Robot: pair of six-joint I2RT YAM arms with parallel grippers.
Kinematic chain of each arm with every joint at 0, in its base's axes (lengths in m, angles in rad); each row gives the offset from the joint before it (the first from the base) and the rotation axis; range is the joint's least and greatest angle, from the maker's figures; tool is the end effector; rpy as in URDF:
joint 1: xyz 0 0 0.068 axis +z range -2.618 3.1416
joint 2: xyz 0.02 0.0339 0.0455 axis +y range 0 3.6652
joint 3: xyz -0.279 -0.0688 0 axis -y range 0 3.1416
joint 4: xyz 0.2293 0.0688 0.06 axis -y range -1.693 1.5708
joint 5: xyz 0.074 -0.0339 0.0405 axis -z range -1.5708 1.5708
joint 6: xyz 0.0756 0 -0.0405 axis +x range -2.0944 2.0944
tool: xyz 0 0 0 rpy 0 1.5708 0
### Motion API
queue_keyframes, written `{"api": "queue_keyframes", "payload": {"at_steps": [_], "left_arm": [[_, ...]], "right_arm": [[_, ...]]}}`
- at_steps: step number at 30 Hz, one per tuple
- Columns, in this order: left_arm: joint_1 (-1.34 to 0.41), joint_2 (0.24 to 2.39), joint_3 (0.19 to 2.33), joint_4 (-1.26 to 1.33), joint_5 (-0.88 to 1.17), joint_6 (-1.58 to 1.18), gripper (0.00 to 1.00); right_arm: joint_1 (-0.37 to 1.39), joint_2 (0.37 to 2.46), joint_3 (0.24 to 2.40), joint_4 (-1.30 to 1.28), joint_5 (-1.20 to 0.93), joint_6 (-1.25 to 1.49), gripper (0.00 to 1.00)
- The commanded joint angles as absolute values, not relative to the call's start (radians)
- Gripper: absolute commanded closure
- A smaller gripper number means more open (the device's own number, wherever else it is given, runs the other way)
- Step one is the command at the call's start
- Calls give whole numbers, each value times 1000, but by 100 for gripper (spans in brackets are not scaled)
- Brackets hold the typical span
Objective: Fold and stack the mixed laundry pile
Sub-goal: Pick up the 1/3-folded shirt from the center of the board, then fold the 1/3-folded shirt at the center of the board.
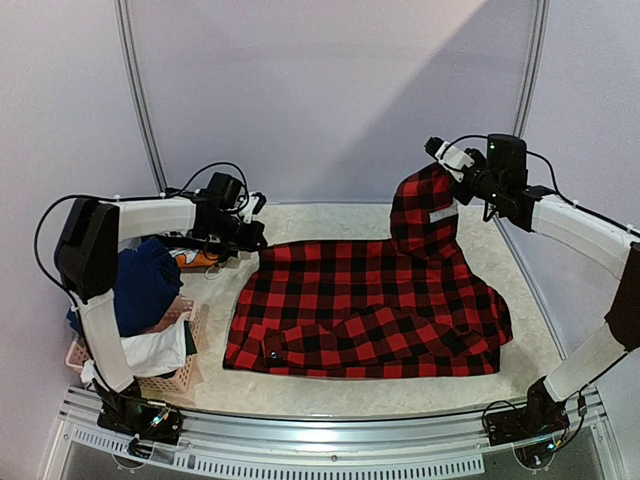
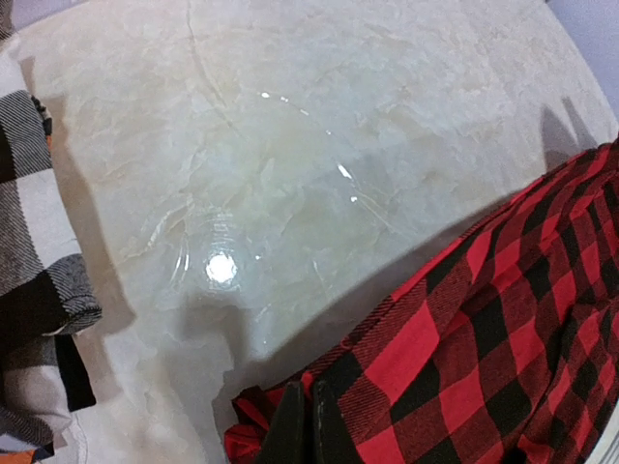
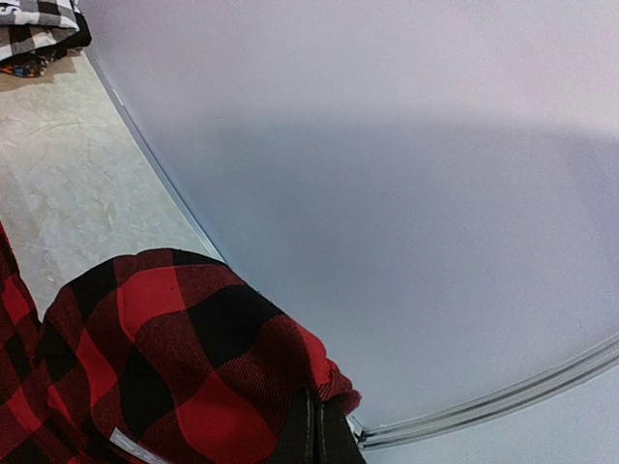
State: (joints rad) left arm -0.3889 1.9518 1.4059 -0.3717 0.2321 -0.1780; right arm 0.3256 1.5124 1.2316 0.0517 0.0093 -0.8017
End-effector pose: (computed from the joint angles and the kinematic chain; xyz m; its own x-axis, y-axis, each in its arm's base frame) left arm 0.4011 -0.1831 0.1875 -0.8115 0.1463 -0.5658 0.3604 0.8874 -0.2874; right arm 0.3663 0.1229 0.3522 0.0740 -0.7334 -0.6758 -0.3711 0.6087 -0.7012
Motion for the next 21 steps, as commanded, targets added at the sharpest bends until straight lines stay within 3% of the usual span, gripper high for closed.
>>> {"api": "queue_keyframes", "payload": {"at_steps": [1,21], "left_arm": [[-384,1876,1334,-300,248,-209,100],[-494,1696,1057,-214,142,-247,100]], "right_arm": [[350,1426,1193,-80,-6,-745,100],[398,1027,980,-321,-90,-507,98]]}}
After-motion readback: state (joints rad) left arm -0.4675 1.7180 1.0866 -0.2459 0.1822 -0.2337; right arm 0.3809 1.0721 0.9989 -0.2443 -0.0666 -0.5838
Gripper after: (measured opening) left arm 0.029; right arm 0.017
